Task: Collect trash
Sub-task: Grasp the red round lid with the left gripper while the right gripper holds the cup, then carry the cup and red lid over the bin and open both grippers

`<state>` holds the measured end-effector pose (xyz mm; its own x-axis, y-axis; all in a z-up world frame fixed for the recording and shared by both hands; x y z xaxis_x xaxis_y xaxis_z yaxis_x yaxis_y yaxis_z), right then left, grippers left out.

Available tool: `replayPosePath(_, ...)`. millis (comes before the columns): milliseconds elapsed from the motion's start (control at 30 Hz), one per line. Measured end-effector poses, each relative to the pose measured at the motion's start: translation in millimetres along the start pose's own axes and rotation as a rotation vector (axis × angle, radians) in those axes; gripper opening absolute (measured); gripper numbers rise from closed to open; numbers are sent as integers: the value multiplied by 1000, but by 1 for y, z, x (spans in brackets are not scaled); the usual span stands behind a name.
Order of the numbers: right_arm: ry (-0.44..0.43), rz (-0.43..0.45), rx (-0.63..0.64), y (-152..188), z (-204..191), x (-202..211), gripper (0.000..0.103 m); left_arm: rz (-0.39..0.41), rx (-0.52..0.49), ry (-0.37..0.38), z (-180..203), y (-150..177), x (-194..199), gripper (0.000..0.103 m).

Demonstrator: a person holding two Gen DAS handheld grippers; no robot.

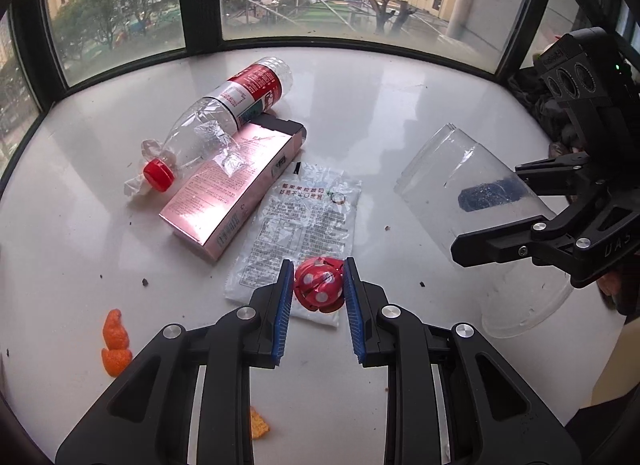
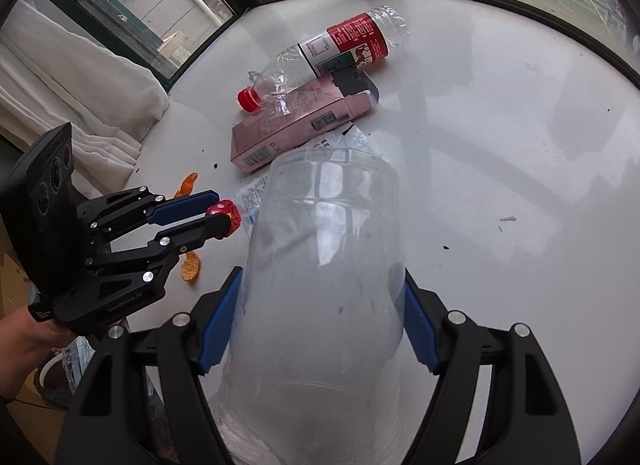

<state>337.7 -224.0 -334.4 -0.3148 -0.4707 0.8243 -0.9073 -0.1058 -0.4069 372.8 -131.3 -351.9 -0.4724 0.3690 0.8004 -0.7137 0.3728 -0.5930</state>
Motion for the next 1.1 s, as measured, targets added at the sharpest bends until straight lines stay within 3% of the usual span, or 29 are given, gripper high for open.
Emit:
replayPosePath(300,-71,-8,148,3,-87,2,70,39,86,-94,-27,34,80,23)
replayPosePath(567,-143,-25,271,20,-179,-1,70,72,172,-204,-62,85,163,23)
replayPosePath(1100,-328,-141,544,98,-379,-31,70,76,392,-434,-115,237,322,23)
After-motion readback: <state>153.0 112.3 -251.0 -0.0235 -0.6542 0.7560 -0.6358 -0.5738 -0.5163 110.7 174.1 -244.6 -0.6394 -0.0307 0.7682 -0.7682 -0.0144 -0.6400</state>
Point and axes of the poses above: each gripper's, at about its wrist camera, not at the fingertips, and x roughly against the way its jaws point, z to its right, y to its underside, the point moved 9 cm from there along -x, roughly the way its jaws point, and after that the axes turned 3 degrees about z, right-handed, at the moved point
